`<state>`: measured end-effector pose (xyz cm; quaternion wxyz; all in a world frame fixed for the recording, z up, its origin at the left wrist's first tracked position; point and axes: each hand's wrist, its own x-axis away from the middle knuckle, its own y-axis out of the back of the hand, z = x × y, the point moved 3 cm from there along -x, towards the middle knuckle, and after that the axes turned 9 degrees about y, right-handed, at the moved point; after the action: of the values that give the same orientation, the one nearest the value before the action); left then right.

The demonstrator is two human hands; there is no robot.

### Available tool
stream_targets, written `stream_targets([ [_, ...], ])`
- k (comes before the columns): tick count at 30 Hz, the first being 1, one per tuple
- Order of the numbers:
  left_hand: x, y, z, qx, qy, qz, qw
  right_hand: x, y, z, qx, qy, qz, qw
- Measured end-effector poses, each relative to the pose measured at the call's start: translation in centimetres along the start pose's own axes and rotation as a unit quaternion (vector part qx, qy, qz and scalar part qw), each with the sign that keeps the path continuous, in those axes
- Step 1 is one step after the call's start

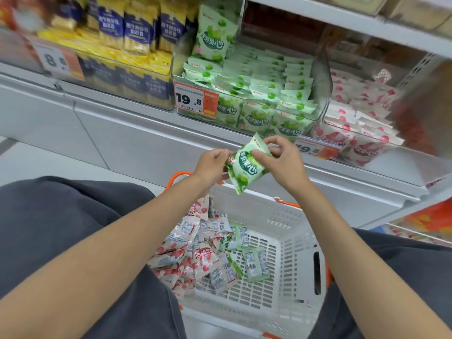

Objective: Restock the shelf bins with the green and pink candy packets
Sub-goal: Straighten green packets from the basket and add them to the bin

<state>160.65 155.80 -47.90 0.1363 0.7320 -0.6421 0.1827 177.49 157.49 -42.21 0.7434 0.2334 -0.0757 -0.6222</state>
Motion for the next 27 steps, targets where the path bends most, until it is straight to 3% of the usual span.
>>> stream_targets([
  [4,0.2,-0.4,-2.2,-0.108,-0.090,-0.014,0.990,-1.0,-0.6,1.6,0.029,0.046,0.010,0.998],
  [8,-0.2,0.5,-5.1,-0.060,-0.156,-0.092,0.982,-2.5,-0.9,3.2,-0.122,0.003,-0.057,0.991],
  [11,-0.3,1.0,-8.6,-0.087,-0.206,-0.129,0.966,-4.8,-1.6,4.1,-0.115,-0.019,-0.064,0.991],
  [14,-0.7,2.7,-12.9,-0.138,-0.282,-0.222,0.923,-8.7,-1.9,6.3,-0.109,-0.007,-0.100,0.989],
  [16,-1.8,4.8,-15.4,-0.193,-0.328,-0.329,0.864,-12.1,-2.3,8.2,-0.100,0.014,-0.123,0.987],
  [18,-3.3,6.9,-17.5,-0.255,-0.335,-0.397,0.816,-15.7,-3.2,9.5,-0.092,0.031,-0.133,0.986],
  [20,-5.4,8.4,-18.8,-0.306,-0.315,-0.413,0.798,-19.1,-4.3,10.1,-0.099,0.020,-0.154,0.983],
  [23,-8.4,9.6,-19.0,-0.366,-0.279,-0.386,0.800,-22.9,-6.3,9.9,-0.086,-0.012,-0.173,0.981],
  [27,-9.9,9.8,-18.2,-0.358,-0.283,-0.371,0.809,-25.5,-9.0,8.7,-0.035,-0.053,-0.151,0.986],
])
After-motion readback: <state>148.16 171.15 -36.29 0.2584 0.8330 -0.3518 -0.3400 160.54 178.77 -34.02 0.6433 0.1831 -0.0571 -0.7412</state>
